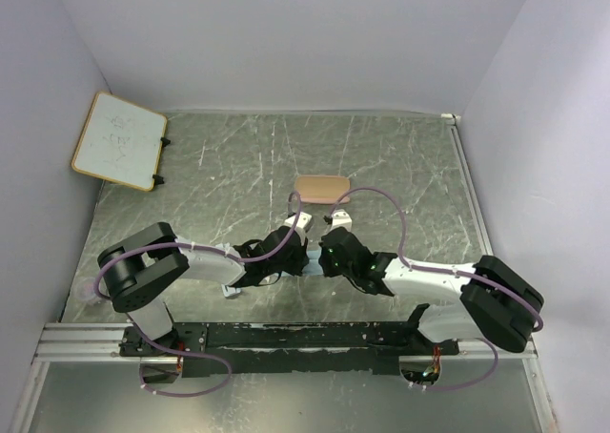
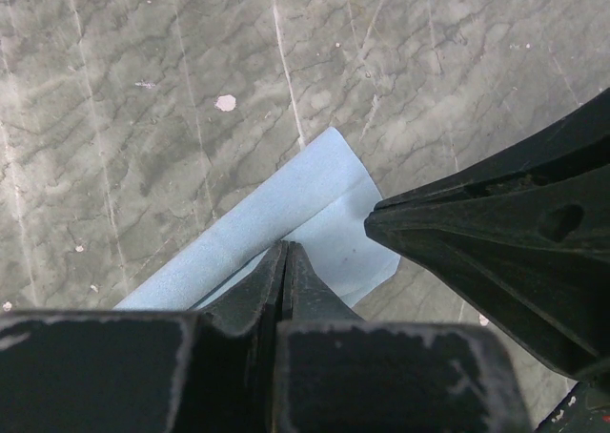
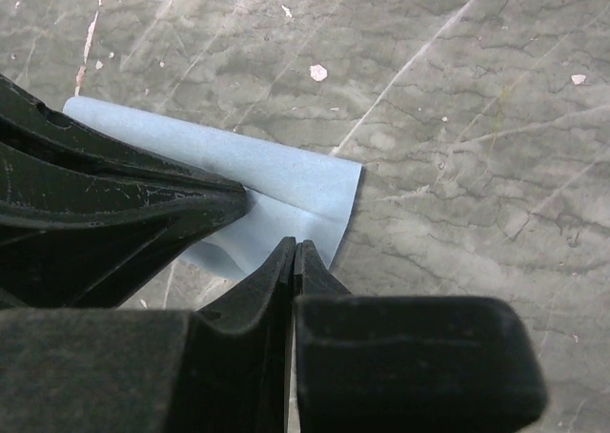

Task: Organize the sunglasses
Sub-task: Fold the glasses cleaning cloth at the center of the board.

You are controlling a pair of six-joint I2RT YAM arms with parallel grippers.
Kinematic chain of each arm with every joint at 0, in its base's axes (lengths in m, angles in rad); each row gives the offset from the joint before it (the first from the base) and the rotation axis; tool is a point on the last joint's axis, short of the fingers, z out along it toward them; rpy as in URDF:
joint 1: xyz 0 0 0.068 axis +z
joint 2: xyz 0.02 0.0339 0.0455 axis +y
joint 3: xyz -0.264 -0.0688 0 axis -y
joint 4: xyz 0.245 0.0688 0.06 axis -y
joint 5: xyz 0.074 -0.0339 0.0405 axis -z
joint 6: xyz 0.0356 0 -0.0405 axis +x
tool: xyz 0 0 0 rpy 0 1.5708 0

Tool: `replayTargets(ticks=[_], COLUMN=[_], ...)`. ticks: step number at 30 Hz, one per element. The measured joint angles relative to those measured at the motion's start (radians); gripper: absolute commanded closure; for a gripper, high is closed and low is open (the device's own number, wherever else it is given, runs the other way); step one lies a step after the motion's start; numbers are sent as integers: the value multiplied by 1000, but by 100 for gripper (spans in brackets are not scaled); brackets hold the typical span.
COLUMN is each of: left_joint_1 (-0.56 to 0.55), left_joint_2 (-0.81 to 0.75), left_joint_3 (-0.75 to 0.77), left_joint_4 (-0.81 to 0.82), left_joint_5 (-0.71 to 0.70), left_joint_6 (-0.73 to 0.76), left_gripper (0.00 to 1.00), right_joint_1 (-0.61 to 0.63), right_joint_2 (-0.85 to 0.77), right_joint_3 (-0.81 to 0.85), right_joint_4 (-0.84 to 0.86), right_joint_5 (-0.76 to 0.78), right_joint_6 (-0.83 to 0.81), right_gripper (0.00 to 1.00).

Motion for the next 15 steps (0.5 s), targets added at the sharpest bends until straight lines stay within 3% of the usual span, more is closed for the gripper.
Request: replayTargets(ticks=[15], left_joint_1=[0], left_joint_2=[-1], left_joint_3=[-1], left_joint_4=[-1], left_joint_5=[0], left_joint_6=[-3], left_gripper=[93], right_joint_1=[-12], right_joint_2=[91], right_joint_3=[0], right_joint_4=[93], right_joint_5=[-7], right_joint_6=[0], right_gripper=[100])
